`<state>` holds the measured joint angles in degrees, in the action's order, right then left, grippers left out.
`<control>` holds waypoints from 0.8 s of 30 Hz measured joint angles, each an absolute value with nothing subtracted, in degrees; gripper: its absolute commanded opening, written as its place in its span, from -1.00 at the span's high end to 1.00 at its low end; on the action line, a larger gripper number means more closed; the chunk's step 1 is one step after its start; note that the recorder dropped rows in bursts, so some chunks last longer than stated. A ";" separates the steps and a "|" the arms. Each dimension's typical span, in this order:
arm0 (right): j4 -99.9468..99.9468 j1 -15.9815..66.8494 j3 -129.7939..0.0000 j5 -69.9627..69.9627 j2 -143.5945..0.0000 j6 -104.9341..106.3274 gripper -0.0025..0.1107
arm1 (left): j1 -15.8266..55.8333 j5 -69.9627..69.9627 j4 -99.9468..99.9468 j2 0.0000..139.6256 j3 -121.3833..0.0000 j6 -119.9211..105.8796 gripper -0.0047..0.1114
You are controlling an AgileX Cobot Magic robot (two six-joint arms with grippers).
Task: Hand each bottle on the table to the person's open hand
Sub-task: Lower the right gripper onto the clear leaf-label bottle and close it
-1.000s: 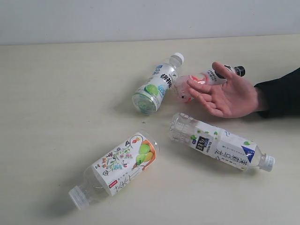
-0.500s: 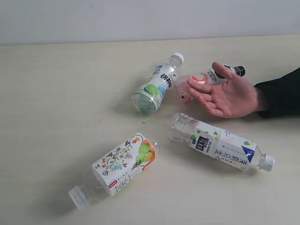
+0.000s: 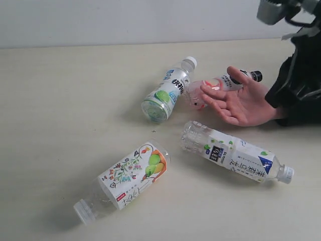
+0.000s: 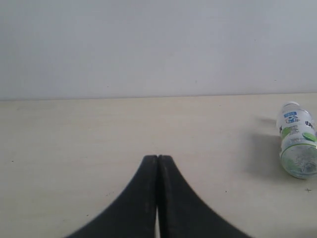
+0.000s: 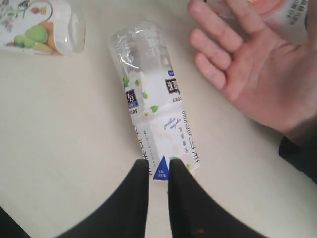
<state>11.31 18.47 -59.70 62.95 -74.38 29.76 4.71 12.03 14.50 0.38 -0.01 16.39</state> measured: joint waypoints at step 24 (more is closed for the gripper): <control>6.36 27.06 -46.62 44.98 -80.84 33.84 -0.32 | 4.71 12.03 14.50 0.38 -0.01 16.39 0.92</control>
<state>6.36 27.06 -46.62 44.98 -80.84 33.84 4.71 12.03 14.50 0.38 -0.01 16.39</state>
